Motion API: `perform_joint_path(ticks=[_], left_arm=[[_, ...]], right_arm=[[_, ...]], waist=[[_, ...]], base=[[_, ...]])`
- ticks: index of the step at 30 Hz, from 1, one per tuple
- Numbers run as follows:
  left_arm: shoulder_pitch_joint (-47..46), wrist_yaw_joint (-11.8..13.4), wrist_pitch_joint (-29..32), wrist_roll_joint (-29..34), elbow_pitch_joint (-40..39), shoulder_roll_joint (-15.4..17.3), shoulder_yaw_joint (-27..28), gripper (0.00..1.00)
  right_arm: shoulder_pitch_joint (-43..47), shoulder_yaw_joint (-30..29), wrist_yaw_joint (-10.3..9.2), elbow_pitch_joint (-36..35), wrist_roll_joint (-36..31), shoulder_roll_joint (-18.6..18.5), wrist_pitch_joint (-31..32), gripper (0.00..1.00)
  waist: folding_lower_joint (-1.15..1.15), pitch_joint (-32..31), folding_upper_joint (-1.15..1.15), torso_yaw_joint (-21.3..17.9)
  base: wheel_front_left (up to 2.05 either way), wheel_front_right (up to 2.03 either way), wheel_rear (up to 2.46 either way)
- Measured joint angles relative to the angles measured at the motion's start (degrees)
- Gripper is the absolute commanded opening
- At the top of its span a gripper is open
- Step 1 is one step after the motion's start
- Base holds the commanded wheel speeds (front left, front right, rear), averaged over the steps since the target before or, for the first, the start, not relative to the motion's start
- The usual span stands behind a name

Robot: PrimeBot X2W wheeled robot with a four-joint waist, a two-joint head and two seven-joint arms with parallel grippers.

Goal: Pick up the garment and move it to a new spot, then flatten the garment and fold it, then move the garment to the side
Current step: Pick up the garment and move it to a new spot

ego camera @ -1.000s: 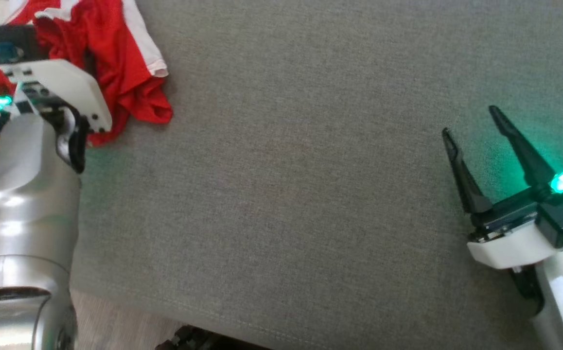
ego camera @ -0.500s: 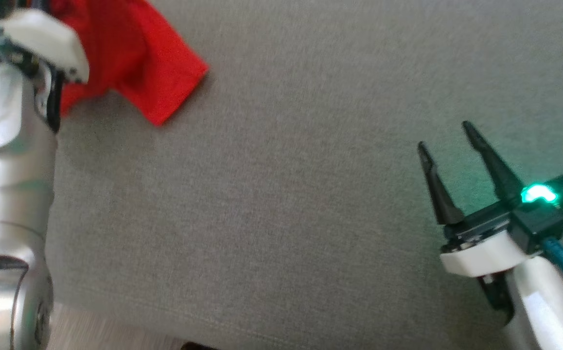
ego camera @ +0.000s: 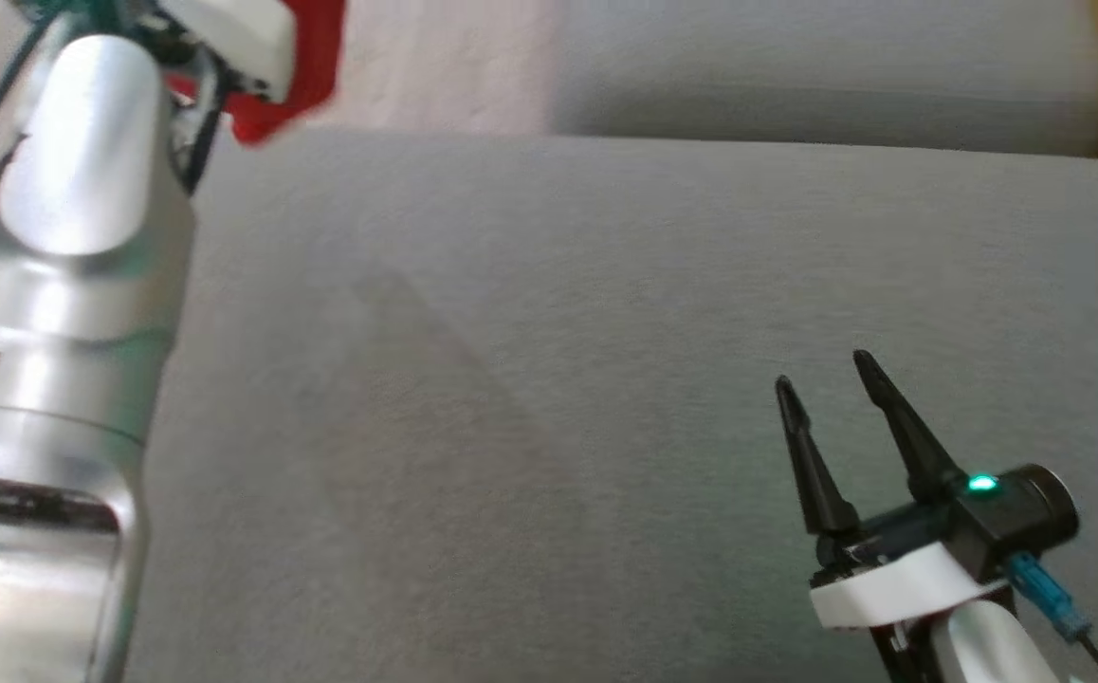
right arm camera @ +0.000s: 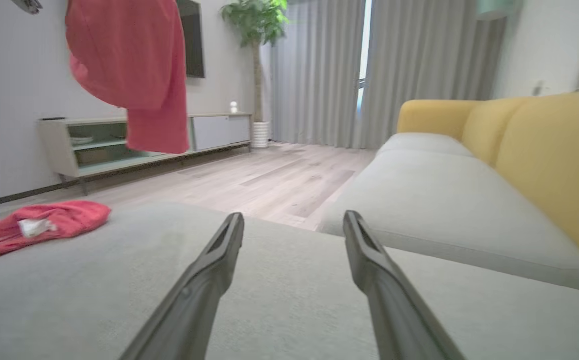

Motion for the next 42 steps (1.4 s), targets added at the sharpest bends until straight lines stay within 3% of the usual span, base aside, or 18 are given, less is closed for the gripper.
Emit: perform_joint_path(ticks=[7, 10, 16, 20, 28, 29, 30, 32, 37, 42], left_arm=[[4.12, -0.44, 4.89, -6.79, -8.40, -2.00, -11.09, 0.00], [6.61, -0.43, 6.87, -13.45, -11.20, -2.78, -14.30, 0.00], [9.41, -0.43, 5.49, -14.34, -12.68, -2.56, -21.79, 0.00], [17.04, 0.10, -0.04, -12.30, -10.42, -3.47, -26.11, 0.00], [32.76, 5.11, -8.22, -11.88, 0.55, -5.15, -29.32, 0.00], [33.96, 5.70, -8.69, -12.13, 1.14, -5.39, -29.28, 0.20], [34.74, 6.13, -9.03, -12.68, 1.34, -5.67, -29.21, 0.20], [35.37, 7.59, -9.47, -13.12, 0.98, -6.37, -28.97, 1.00], [39.32, 14.32, -9.64, -11.13, -10.96, -6.50, -25.70, 1.00], [52.47, 18.90, -9.62, -12.24, -22.08, -5.61, -18.24, 1.00]], right_arm=[[2.50, -2.41, 0.00, -2.37, -0.25, 0.94, 0.00, 1.00], [2.49, -3.12, 0.00, -2.56, -0.79, 1.21, 0.00, 1.00], [2.49, -3.28, 0.00, -2.58, -0.69, 1.57, 0.00, 1.00], [2.47, -4.36, 0.00, -2.77, -0.54, 1.78, 0.00, 1.00], [2.29, -4.97, 0.00, -2.66, -0.45, 2.53, 0.00, 1.00], [2.26, -4.98, 0.00, -2.58, -0.45, 2.57, 0.00, 1.00], [2.26, -5.02, 0.00, -2.47, -0.45, 2.65, 0.00, 1.00], [2.31, -5.46, 0.00, -2.21, -0.46, 2.71, 0.00, 1.00], [2.63, -6.25, 0.00, -1.42, -0.56, 2.77, 0.00, 1.00], [6.41, -8.40, 0.00, -0.86, -0.45, 2.79, 0.01, 1.00]], waist=[[0.02, -3.04, 0.00, -10.89], [0.02, -3.54, 0.00, -17.13], [0.02, -2.76, 0.00, -25.19], [0.02, -0.61, 0.00, -27.96], [0.04, 3.48, 0.00, -27.73], [0.04, 3.61, 0.00, -27.20], [0.03, 3.64, 0.00, -26.60], [0.03, 3.52, 0.00, -25.22], [0.03, 1.53, 0.00, -21.88], [0.02, -1.49, 0.00, -18.02]], base=[[0.00, 0.00, 0.00], [0.00, 0.00, 0.00], [0.00, 0.00, 0.00], [0.00, 0.00, 0.00], [0.00, 0.00, 0.00], [0.00, 0.00, 0.00], [0.00, 0.00, 0.00], [0.00, 0.00, 0.00], [0.00, 0.00, 0.00], [0.00, 0.00, 0.00]])
